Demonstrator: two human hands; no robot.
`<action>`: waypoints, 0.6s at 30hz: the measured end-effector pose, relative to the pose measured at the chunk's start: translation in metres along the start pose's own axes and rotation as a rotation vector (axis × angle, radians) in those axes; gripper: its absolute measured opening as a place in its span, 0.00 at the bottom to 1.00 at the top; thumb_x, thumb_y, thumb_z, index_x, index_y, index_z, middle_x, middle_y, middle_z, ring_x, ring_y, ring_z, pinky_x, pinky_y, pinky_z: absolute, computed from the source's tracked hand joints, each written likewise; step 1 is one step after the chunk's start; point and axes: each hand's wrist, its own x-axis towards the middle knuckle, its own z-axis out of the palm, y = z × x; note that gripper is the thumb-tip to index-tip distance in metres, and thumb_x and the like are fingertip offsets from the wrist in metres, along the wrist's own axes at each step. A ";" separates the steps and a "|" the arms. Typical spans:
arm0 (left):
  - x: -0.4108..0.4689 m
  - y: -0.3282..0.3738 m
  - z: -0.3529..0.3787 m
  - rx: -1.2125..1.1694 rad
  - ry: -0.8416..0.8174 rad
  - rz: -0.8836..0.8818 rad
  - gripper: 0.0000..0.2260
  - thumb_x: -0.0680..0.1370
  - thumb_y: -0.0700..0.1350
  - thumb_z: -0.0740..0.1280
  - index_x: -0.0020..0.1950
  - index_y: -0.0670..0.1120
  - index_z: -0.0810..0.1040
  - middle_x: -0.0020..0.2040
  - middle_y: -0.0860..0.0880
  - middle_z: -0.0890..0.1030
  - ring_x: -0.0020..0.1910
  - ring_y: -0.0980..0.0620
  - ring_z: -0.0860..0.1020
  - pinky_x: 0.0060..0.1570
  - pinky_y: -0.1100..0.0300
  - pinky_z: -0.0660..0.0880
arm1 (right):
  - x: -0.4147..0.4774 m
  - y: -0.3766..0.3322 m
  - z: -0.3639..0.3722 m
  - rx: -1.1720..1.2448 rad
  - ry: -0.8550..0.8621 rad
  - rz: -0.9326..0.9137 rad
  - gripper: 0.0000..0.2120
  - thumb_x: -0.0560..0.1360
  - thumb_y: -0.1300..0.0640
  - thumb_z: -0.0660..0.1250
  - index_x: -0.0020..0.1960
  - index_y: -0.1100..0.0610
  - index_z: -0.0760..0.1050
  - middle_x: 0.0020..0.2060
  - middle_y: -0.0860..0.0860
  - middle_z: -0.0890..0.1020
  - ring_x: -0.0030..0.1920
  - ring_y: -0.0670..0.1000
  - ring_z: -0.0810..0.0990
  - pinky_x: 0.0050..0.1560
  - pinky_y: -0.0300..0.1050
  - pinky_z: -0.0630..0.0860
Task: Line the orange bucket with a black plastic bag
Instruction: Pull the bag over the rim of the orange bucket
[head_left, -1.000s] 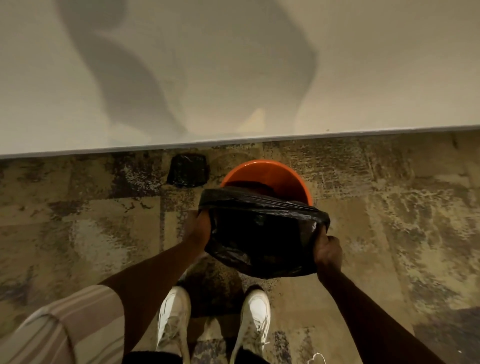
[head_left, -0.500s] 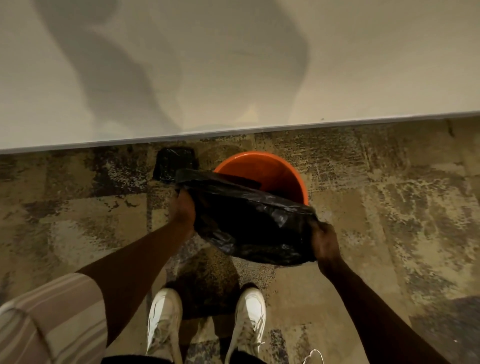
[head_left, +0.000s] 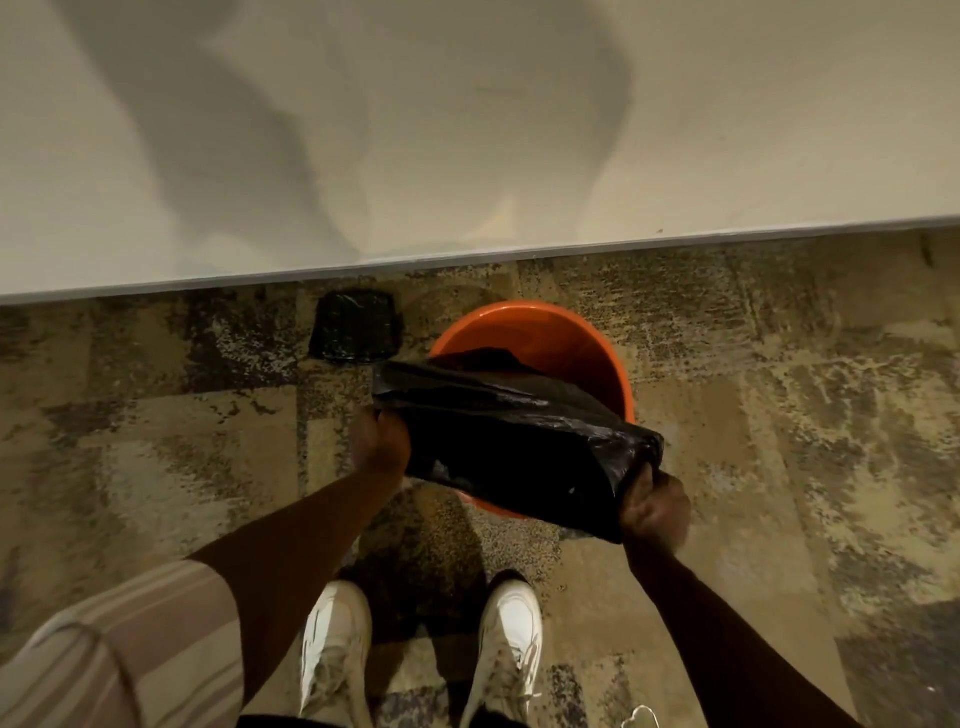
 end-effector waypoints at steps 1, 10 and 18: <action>0.002 -0.003 -0.001 0.041 -0.007 0.036 0.13 0.84 0.44 0.57 0.61 0.36 0.74 0.61 0.31 0.77 0.61 0.30 0.77 0.60 0.38 0.75 | 0.002 0.002 0.003 0.005 0.017 0.024 0.27 0.86 0.47 0.56 0.57 0.71 0.80 0.52 0.70 0.83 0.49 0.64 0.83 0.45 0.50 0.73; 0.024 -0.025 0.006 0.206 -0.106 0.125 0.16 0.72 0.51 0.54 0.36 0.38 0.66 0.40 0.37 0.74 0.43 0.37 0.75 0.44 0.46 0.70 | 0.032 0.002 0.021 0.285 0.085 0.120 0.25 0.87 0.52 0.59 0.55 0.75 0.78 0.52 0.72 0.82 0.51 0.66 0.82 0.47 0.46 0.66; 0.024 -0.046 -0.008 0.114 -0.099 0.106 0.18 0.76 0.56 0.57 0.45 0.44 0.77 0.46 0.36 0.81 0.45 0.34 0.81 0.48 0.35 0.80 | 0.001 0.015 0.021 0.360 -0.021 0.193 0.22 0.86 0.51 0.60 0.55 0.73 0.77 0.46 0.63 0.82 0.42 0.57 0.78 0.39 0.43 0.71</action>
